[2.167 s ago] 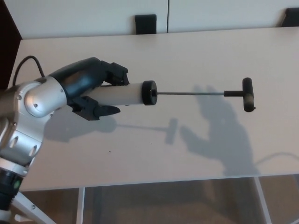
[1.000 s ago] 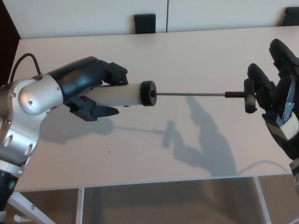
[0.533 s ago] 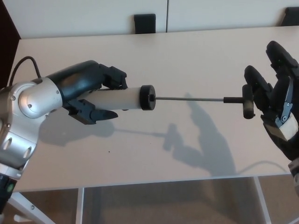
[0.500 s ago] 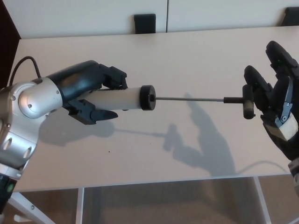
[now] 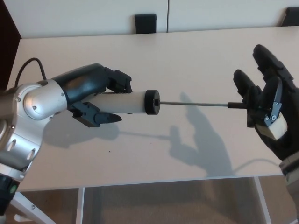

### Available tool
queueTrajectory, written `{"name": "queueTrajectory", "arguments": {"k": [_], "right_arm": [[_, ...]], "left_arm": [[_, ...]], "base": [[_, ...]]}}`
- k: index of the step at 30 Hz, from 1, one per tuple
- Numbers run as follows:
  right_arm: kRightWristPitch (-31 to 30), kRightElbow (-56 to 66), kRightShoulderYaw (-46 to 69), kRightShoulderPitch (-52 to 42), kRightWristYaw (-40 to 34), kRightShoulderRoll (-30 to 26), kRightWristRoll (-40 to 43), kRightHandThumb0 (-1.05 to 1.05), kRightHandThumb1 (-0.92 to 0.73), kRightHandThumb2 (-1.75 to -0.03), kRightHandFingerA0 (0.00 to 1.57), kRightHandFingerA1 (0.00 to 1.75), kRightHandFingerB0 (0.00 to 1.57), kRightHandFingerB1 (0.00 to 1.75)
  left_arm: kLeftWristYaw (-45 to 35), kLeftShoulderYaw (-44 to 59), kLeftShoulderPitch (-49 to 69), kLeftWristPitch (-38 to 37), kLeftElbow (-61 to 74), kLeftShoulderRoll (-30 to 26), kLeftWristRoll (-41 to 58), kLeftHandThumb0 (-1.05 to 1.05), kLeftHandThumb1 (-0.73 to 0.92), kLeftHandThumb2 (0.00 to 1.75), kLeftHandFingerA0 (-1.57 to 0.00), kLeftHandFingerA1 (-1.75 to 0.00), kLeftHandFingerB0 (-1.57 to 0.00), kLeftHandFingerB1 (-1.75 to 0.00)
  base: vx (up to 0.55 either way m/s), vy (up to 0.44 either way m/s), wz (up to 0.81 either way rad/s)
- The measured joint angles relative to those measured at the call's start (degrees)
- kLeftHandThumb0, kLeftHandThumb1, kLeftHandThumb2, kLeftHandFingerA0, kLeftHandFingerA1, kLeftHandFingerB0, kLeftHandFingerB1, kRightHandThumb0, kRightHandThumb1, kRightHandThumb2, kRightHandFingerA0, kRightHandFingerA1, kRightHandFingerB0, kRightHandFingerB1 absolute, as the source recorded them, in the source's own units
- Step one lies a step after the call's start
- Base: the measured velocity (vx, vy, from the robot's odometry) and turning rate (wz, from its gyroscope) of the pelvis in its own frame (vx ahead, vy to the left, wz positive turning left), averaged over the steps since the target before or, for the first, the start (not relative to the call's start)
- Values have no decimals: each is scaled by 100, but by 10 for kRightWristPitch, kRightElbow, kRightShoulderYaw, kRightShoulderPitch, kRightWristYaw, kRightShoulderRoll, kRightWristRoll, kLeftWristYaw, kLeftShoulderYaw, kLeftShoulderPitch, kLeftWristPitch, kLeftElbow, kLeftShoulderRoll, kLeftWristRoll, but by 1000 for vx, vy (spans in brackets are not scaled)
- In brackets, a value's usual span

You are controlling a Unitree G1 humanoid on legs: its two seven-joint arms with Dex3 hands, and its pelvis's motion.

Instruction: The robot walks towards a desk on which an air pump is kept in the middle. It lifts it up and holds it with its left hand and uses its right hand to compress it by pushing its handle inwards.

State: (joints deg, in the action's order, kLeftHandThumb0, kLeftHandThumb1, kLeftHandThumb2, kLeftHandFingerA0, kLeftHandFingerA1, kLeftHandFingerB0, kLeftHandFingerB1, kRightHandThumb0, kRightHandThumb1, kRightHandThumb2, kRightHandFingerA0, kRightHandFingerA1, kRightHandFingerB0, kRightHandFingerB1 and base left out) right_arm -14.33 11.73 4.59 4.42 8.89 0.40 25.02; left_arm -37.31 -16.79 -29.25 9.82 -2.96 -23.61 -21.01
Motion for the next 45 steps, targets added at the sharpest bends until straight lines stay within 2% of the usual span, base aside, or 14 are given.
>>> {"name": "queueTrajectory", "arguments": {"k": [13,14,16,24,28,30,37,38,40,41,42,43,44,45], "right_arm": [[8,-26,-16,25,-2,22,-8,-82,-81,-112,0,19,0,15],[9,-27,-17,26,-2,23,-9,-80,-83,-112,0,20,0,15],[10,-27,-18,27,-2,27,-10,-79,-83,-112,1,21,1,16],[12,-27,-29,28,-11,39,-23,-81,-82,-112,0,21,0,16],[13,-27,-37,29,-16,41,-35,-82,-82,-110,5,24,5,17],[13,-27,-41,29,-18,42,-41,-80,-83,-111,4,22,4,17],[19,-23,-66,33,-30,34,-84,-80,-86,-113,6,23,6,19],[20,-22,-70,33,-31,32,-91,-83,-85,-113,6,22,6,17],[23,-21,-80,34,-34,24,-105,-83,-85,-113,6,22,6,17],[25,-20,-85,34,-35,21,-113,-83,-84,-114,6,22,6,18],[27,-19,-89,34,-36,17,-119,-83,-84,-114,6,22,6,18],[28,-18,-94,34,-38,15,-126,-80,-83,-115,5,25,5,21],[29,-17,-97,35,-39,13,-131,-80,-83,-115,5,25,5,21],[31,-16,-102,36,-41,11,-139,-80,-83,-115,5,25,5,22]], "left_arm": [[6,-20,-24,14,-15,35,-7,-14,81,73,-93,-147,-75,-130],[6,-21,-25,14,-17,38,-7,-15,83,71,-92,-141,-71,-127],[8,-24,-28,14,-20,42,-7,-15,82,73,-92,-141,-72,-127],[14,-40,-41,9,-37,53,-9,-21,82,69,-91,-144,-70,-126],[23,-54,-46,2,-41,53,-16,-21,83,65,-90,-145,-66,-126],[25,-58,-47,-1,-41,53,-18,-19,83,65,-86,-148,-65,-130],[28,-72,-48,-1,-41,57,-28,-19,83,67,-87,-146,-66,-130],[28,-74,-48,-1,-40,57,-29,-18,82,70,-85,-137,-71,-119],[28,-75,-49,-1,-41,58,-31,-18,82,70,-85,-137,-71,-119],[28,-76,-50,-1,-41,58,-31,-14,83,72,-84,-105,-75,-111],[28,-77,-50,-1,-41,58,-32,-14,83,72,-84,-105,-75,-111],[28,-77,-51,-1,-41,58,-33,-24,84,64,-87,-91,-79,-83],[28,-78,-52,-1,-40,58,-33,-24,84,64,-87,-91,-79,-83],[28,-78,-54,-1,-40,58,-33,-25,84,64,-87,-98,-78,-87]], "base": [[0,0,0],[0,0,0],[0,0,0],[0,0,0],[0,0,0],[0,0,0],[0,0,0],[0,0,0],[0,0,0],[0,0,0],[0,0,0],[0,0,0],[0,0,0],[0,0,0]]}}
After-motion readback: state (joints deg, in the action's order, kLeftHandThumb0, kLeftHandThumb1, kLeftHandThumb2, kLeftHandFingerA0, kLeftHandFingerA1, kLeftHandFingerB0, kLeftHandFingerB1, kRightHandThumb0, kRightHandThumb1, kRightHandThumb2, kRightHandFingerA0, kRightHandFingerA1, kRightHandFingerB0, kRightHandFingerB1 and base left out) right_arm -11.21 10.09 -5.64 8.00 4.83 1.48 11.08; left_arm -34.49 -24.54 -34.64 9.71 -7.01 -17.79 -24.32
